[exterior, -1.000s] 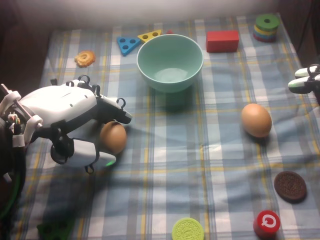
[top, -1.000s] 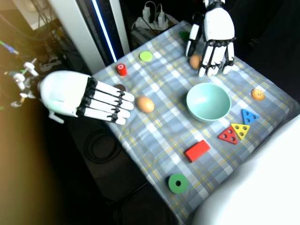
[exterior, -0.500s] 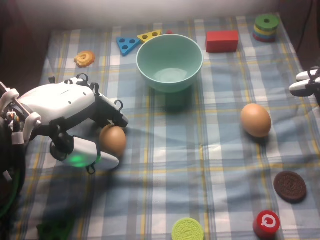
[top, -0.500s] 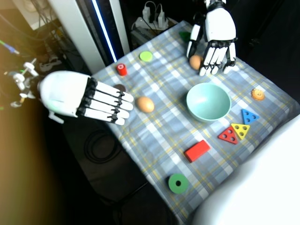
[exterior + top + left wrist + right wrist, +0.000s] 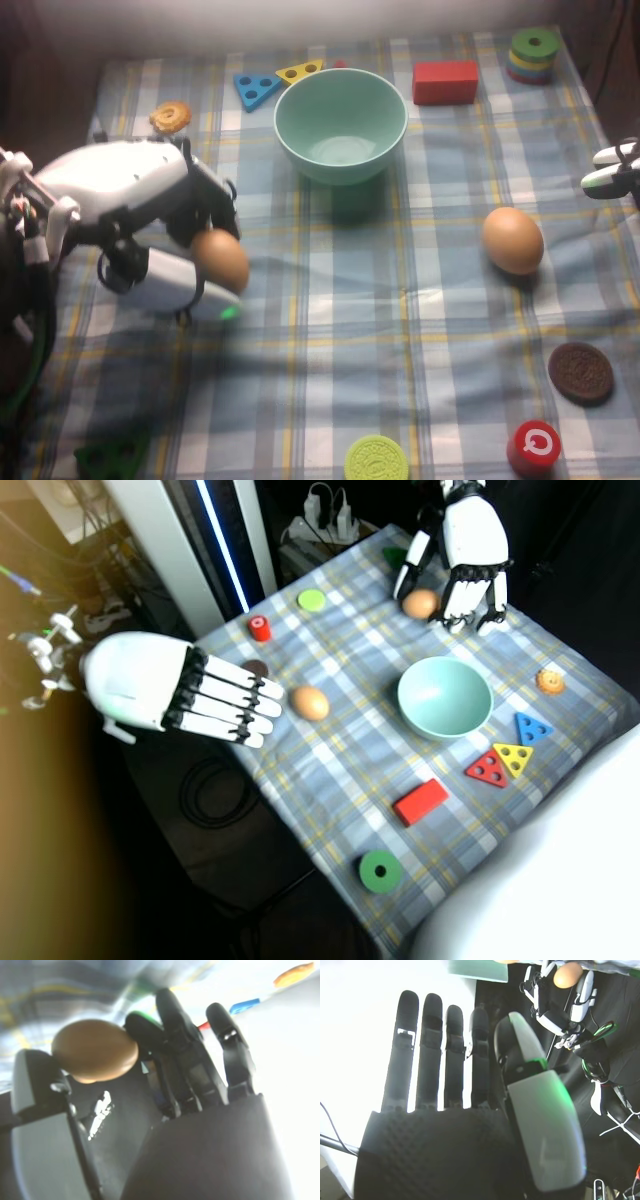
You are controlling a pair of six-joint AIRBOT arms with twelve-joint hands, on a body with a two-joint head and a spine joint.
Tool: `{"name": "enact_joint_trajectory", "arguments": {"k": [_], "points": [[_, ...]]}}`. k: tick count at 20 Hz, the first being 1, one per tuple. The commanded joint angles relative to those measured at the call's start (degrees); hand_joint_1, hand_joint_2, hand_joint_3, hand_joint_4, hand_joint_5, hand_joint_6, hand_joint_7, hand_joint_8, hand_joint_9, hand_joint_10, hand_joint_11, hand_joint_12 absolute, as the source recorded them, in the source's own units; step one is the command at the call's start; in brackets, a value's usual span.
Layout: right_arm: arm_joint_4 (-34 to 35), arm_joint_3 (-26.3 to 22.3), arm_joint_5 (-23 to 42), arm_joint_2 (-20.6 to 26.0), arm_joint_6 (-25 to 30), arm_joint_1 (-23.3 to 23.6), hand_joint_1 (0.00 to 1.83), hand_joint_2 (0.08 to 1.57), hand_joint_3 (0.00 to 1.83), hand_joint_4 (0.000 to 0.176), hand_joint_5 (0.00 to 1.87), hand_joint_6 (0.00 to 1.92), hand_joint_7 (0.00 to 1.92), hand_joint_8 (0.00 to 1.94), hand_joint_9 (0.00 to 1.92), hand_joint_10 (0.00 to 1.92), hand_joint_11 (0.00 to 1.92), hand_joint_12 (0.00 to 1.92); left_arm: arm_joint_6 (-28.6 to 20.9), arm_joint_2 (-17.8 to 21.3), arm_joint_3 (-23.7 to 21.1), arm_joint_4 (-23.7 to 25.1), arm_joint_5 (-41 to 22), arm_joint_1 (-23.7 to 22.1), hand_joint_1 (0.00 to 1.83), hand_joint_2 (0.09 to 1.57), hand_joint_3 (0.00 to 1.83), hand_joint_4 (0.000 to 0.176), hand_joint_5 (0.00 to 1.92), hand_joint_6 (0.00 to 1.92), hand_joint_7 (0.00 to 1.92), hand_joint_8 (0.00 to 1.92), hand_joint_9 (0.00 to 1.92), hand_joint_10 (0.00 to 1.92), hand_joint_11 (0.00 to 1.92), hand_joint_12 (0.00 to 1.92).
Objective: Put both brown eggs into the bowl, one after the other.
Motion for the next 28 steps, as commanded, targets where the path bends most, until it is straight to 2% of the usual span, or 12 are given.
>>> {"name": "enact_joint_trajectory", "arguments": {"k": [1,4,5,11,14,18,19,22,23,24,26,28], "points": [[1.6,-0.1,6.9,0.4,0.4,0.1,0.88,1.30,0.00,0.000,0.73,0.00,0.71,0.00,0.73,0.00,0.50,0.59,-0.3,-0.4,0.4,1.0,-6.9,-1.2,1.27,1.11,0.00,0.000,1.05,0.61,0.99,1.21,1.05,0.12,0.22,0.85],[1.6,0.0,6.9,0.4,0.4,0.0,0.92,1.29,0.00,0.000,0.74,0.00,0.72,0.00,0.74,0.00,0.54,0.53,-0.3,-1.7,1.9,2.1,-6.5,-4.6,1.24,1.11,0.00,0.000,0.99,0.81,1.03,1.06,1.06,0.08,0.14,0.90],[1.6,0.0,6.9,0.3,0.4,0.0,0.91,1.29,0.00,0.000,0.74,0.00,0.74,0.01,0.75,0.01,0.55,0.52,-0.3,-2.4,2.6,2.8,-6.1,-6.2,1.22,1.10,0.00,0.029,1.00,0.90,1.04,0.93,1.07,0.06,0.17,0.94],[1.5,0.7,6.9,-0.4,0.4,-0.1,0.75,1.30,0.01,0.000,0.73,0.00,0.73,0.00,0.74,0.00,0.53,0.50,-0.3,-10.8,11.5,3.3,-0.3,-16.2,1.25,1.07,0.00,0.000,1.04,0.75,1.13,0.86,1.11,0.03,0.20,1.11],[1.3,0.9,6.9,-0.7,0.4,0.0,0.69,1.32,0.01,0.000,0.72,0.00,0.72,0.00,0.71,0.00,0.50,0.48,-0.3,-14.1,15.6,2.2,2.4,-18.9,1.26,1.08,0.00,0.000,1.05,0.68,1.10,0.98,1.13,0.03,0.19,1.23],[1.2,1.2,6.9,-1.0,0.4,0.0,0.70,1.32,0.00,0.000,0.75,0.00,0.74,0.00,0.74,0.00,0.47,0.62,-0.1,-17.9,20.6,0.0,5.7,-21.0,1.18,1.20,0.00,0.000,0.78,1.13,0.88,1.30,0.88,0.01,0.03,1.24],[1.2,1.2,6.9,-1.1,0.4,0.0,0.70,1.32,0.00,0.000,0.76,0.01,0.75,0.01,0.77,0.01,0.50,0.64,0.1,-19.0,22.0,-0.8,6.8,-21.3,0.89,1.25,0.00,0.167,0.71,1.37,0.85,0.20,0.74,0.00,0.01,1.16],[1.2,1.3,6.9,-1.5,0.4,0.2,0.71,1.32,0.00,0.000,0.75,0.00,0.75,0.00,0.76,0.00,0.48,0.70,4.6,-20.2,23.2,-4.7,7.7,-21.3,0.92,1.21,0.00,0.176,0.78,1.27,0.87,0.02,0.74,0.00,0.03,1.17],[1.2,1.3,6.9,-1.6,0.4,0.2,0.72,1.32,0.00,0.000,0.75,0.00,0.74,0.00,0.76,0.00,0.46,0.71,6.5,-20.3,23.1,-5.7,7.9,-21.1,0.92,1.15,0.00,0.084,0.71,0.48,0.84,0.01,0.72,0.00,0.04,1.19],[1.2,1.3,6.9,-1.6,0.4,0.2,0.73,1.33,0.00,0.000,0.75,0.00,0.74,0.00,0.76,0.00,0.47,0.71,6.8,-20.4,23.1,-6.0,8.2,-20.9,0.95,1.11,0.00,0.056,0.80,0.16,0.87,0.01,0.75,0.01,0.09,1.20],[1.2,1.3,6.9,-1.6,0.5,0.2,0.72,1.33,0.00,0.000,0.75,0.00,0.75,0.00,0.77,0.00,0.47,0.72,6.8,-20.4,23.0,-6.1,8.3,-20.4,1.07,1.03,0.00,0.000,0.88,0.02,0.93,0.01,0.82,0.01,0.22,1.04],[1.2,1.3,6.9,-1.6,0.6,0.2,0.72,1.33,0.00,0.000,0.75,0.00,0.75,0.00,0.77,0.00,0.48,0.73,6.8,-20.4,22.8,-6.1,8.4,-19.9,1.05,1.03,0.00,0.002,0.88,0.01,0.92,0.00,0.82,0.01,0.22,1.02]]}}
